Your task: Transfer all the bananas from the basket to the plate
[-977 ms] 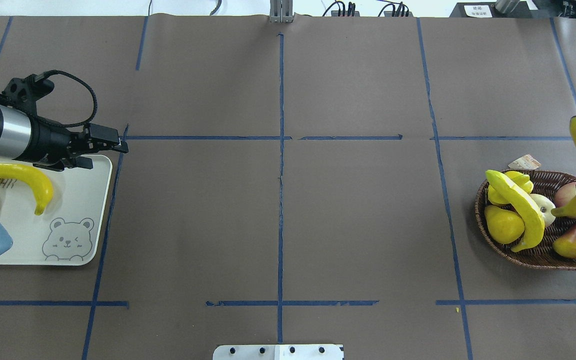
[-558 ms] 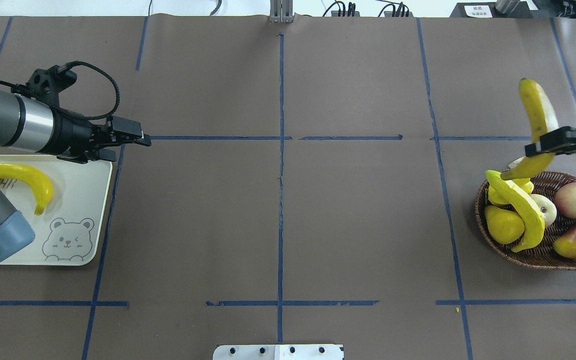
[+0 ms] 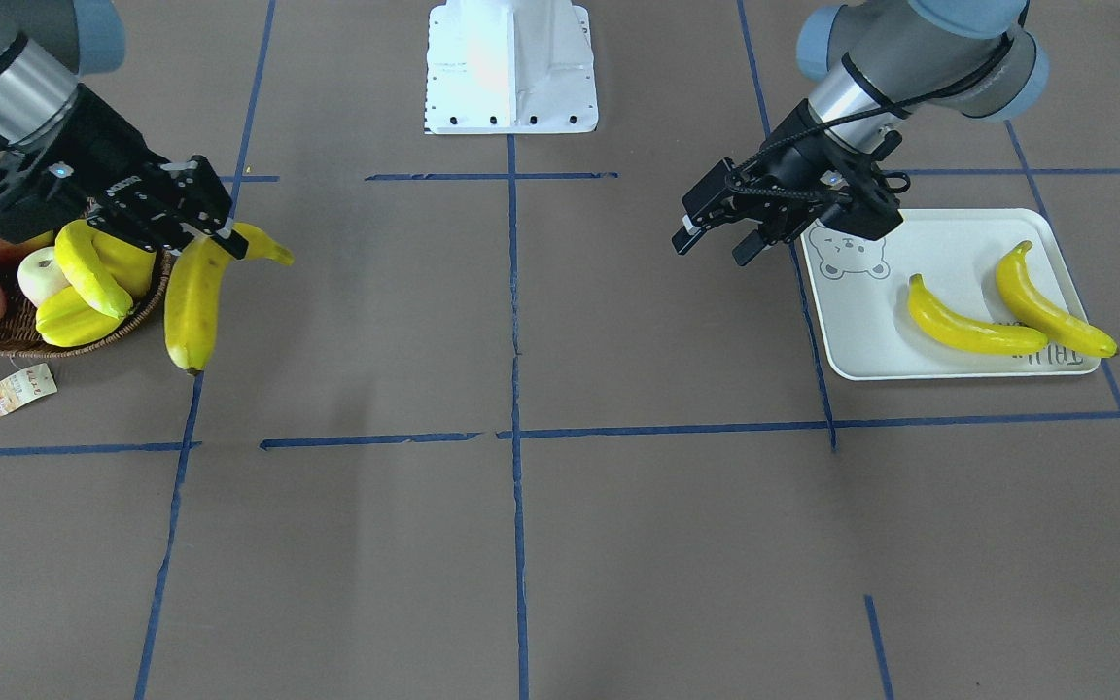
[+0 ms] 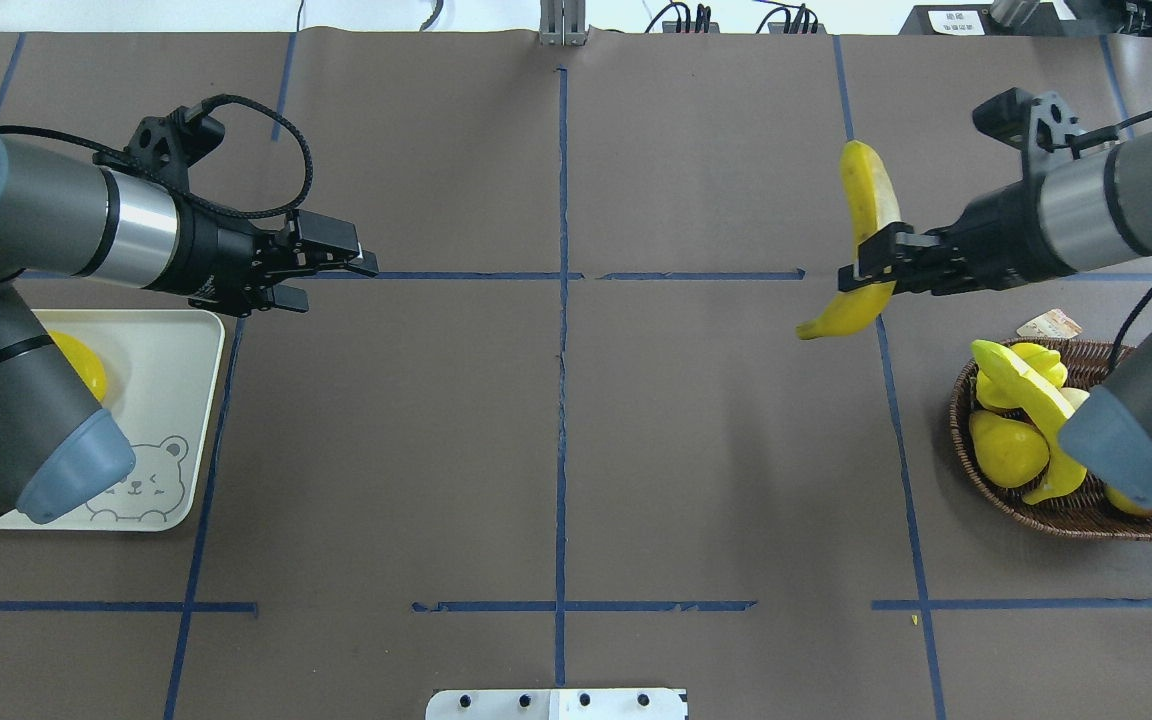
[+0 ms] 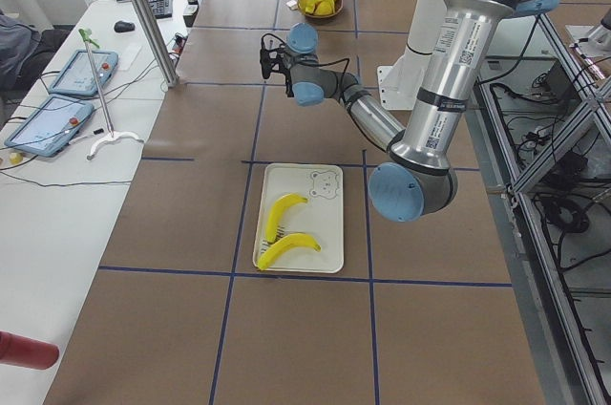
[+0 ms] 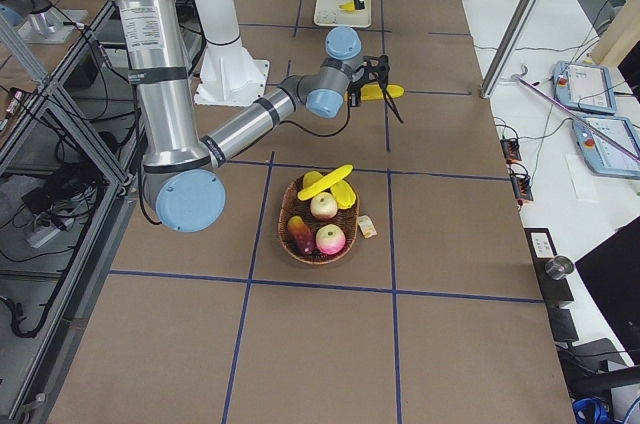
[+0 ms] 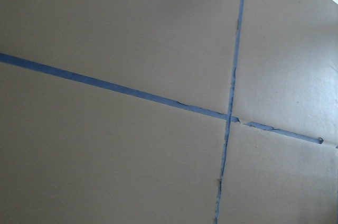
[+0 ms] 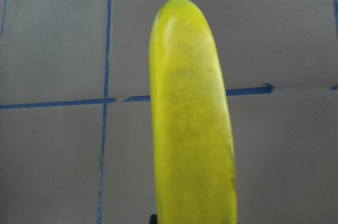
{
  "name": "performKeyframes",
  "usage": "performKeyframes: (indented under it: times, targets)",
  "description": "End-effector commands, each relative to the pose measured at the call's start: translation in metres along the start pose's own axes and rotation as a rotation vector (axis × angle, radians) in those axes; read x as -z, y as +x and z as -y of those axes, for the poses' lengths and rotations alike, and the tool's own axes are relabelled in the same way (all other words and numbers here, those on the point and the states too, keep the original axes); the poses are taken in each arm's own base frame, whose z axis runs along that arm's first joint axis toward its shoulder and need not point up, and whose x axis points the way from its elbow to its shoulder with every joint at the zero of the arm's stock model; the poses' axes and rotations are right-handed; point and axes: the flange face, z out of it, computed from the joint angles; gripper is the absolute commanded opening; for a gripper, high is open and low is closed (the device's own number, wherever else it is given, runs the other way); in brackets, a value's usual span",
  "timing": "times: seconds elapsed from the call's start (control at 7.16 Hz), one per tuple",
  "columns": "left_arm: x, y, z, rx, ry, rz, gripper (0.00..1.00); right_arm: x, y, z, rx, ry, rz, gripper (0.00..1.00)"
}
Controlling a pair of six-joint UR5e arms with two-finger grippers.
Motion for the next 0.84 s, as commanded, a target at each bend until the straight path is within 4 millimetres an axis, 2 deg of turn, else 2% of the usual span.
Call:
performKeyframes:
  times: [0.0, 0.14, 0.28, 0.42, 0.56, 0.7]
  targets:
    - [-0.017, 0.044, -0.014, 0.053, -0.038, -0.052, 1.00, -0.040, -0.070, -0.030, 0.024, -0.012, 0.063, 0.01]
    - [-0.021, 0.064, -0.017, 0.073, -0.045, -0.076, 1.00, -0.054, -0.086, -0.043, 0.048, -0.010, 0.075, 0.01]
    - [-0.021, 0.071, -0.020, 0.067, -0.052, -0.088, 1.00, -0.066, -0.114, -0.050, 0.071, -0.018, 0.104, 0.01]
    - [-0.021, 0.089, -0.024, 0.055, -0.059, -0.111, 1.00, -0.081, -0.131, -0.060, 0.084, -0.030, 0.115, 0.01]
    - [-0.020, 0.098, -0.025, 0.071, -0.061, -0.122, 1.00, -0.097, -0.141, -0.067, 0.094, -0.031, 0.112, 0.01]
    - [-0.020, 0.109, -0.023, 0.091, -0.036, -0.137, 1.00, -0.101, -0.150, -0.072, 0.104, -0.034, 0.122, 0.01]
